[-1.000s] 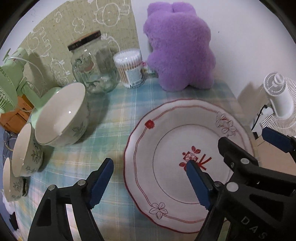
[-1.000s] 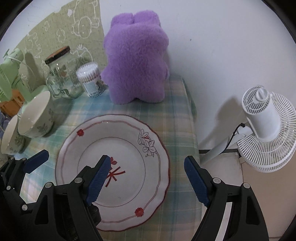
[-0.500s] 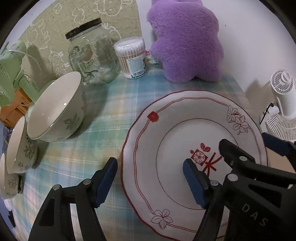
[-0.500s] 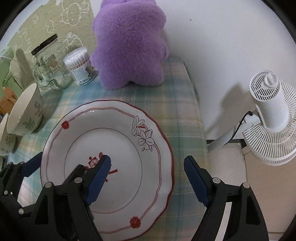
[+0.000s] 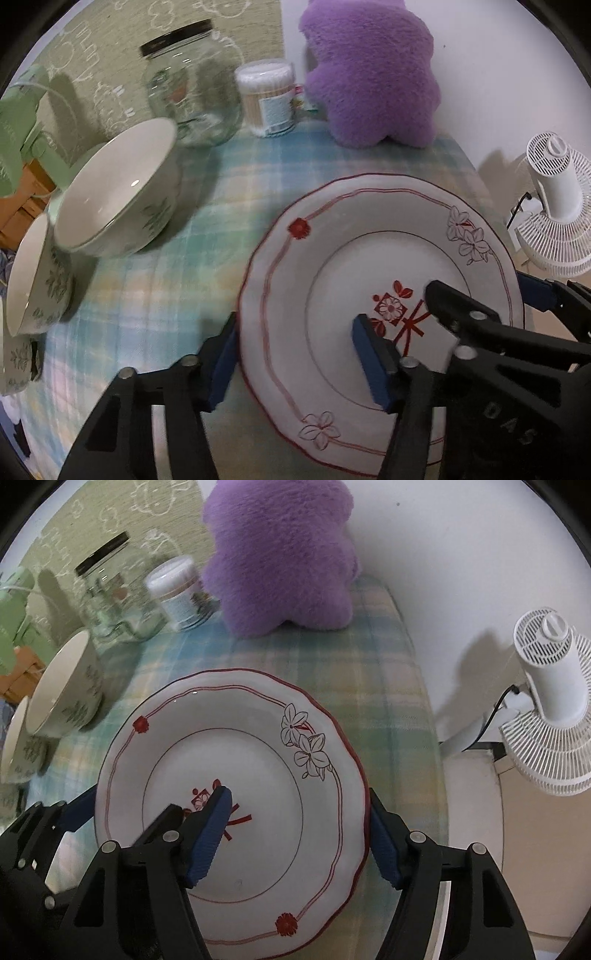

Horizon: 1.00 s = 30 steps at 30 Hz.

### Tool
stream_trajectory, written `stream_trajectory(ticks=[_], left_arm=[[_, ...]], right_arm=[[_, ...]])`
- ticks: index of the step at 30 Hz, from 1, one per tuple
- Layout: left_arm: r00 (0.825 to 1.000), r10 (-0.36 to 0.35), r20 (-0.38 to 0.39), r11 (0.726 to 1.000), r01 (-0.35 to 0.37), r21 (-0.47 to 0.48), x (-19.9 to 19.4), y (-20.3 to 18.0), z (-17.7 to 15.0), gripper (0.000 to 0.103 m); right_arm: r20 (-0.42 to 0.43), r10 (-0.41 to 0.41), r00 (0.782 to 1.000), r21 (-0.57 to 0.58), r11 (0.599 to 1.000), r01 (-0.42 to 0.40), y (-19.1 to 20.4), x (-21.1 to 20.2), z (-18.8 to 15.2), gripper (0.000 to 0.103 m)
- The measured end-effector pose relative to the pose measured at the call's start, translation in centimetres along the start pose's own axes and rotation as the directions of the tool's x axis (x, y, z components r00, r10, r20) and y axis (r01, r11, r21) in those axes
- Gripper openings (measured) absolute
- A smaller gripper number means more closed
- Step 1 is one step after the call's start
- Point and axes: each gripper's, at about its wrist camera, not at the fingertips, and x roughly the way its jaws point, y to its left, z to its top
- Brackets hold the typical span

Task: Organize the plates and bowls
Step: 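Grasp the rim of the red-rimmed white plate with both grippers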

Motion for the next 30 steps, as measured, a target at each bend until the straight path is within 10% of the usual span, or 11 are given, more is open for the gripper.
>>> stream_trajectory(ticks=[12,30], left_arm=[[1.000,0.005,0.008,1.000,-0.005,0.019,-0.6,0.5,-1.4,0.055],[1.000,-0.009,-0.011,1.000,0.009,-0.016,-2.4,0.7,-2.0,0.054]], right_arm=[[-0.033,-0.028,0.999,-0.051,0.998,0.026,0.8,-0.3,-1.5,0.052],[-0.031,-0.072,0.997,-0.088,0.994,0.069,1.5,-1.3,-2.5,0.051]])
